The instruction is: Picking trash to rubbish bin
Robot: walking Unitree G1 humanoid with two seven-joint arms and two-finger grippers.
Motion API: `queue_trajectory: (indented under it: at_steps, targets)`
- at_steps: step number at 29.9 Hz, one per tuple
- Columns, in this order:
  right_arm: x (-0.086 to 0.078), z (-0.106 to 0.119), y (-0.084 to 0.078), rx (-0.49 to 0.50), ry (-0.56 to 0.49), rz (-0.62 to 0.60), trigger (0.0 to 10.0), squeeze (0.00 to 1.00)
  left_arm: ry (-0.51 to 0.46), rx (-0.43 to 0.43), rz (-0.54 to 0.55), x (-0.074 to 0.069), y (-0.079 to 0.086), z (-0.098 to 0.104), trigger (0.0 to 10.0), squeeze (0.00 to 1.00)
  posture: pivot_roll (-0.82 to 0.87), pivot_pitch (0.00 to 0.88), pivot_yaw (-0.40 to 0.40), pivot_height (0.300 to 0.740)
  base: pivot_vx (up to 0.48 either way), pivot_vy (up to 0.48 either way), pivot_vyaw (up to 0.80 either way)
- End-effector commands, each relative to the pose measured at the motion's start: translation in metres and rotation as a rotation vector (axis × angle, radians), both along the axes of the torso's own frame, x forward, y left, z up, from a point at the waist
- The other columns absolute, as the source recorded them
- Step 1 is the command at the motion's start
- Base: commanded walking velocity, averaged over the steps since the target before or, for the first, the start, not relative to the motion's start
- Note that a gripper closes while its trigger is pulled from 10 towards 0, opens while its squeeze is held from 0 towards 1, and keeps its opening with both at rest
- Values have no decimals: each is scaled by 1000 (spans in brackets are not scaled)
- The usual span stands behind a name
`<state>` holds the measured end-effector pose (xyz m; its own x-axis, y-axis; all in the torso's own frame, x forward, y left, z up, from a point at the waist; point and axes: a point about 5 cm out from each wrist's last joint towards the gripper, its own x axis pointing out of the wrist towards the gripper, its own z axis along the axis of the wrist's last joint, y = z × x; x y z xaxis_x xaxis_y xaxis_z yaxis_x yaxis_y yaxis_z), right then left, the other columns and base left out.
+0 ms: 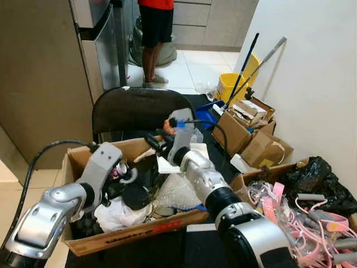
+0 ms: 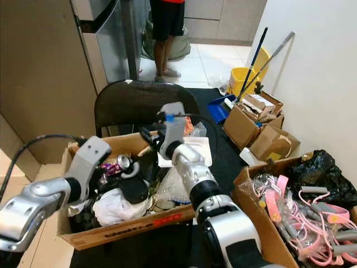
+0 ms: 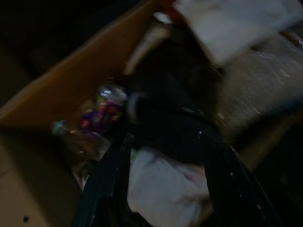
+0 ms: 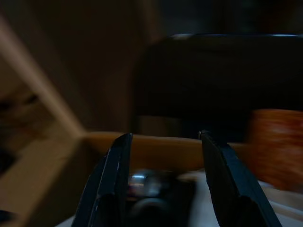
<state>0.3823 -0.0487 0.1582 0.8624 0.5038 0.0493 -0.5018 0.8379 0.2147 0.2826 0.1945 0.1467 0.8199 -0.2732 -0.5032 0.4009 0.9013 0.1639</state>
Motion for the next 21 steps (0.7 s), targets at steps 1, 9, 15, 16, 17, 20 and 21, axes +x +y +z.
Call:
queue_trajectory:
  at_steps: [1,9,15,16,17,20,21]
  targets:
    - [1,-5,-14,-9,9,-76,10000,0,3,1,60,2,3,-6,10000,0,117,99,-66,740,0,0,0]
    - [-17,-42,-91,-34,57,-380,10000,0,-224,62,213,16,-2,-11,10000,0,67,89,-31,740,0,0,-300]
    - [-36,-53,-109,-49,52,-451,10000,0,-252,42,179,17,-13,-12,10000,0,54,84,-23,740,0,0,-800]
    - [-37,-53,-109,-53,50,-454,10000,0,-254,44,178,17,-13,-12,10000,0,54,84,-23,740,0,0,-800]
    - [-39,-54,-110,-61,43,-457,10000,0,-271,65,175,18,-13,-11,10000,0,52,83,-25,740,0,0,-800]
    - [-44,-55,-115,-60,52,-490,10000,0,-288,111,190,22,-8,-10,10000,0,55,82,-29,740,0,0,-800]
    - [-44,-55,-118,-57,56,-508,10000,0,-293,121,197,23,-5,-10,10000,0,55,82,-29,740,0,0,-800]
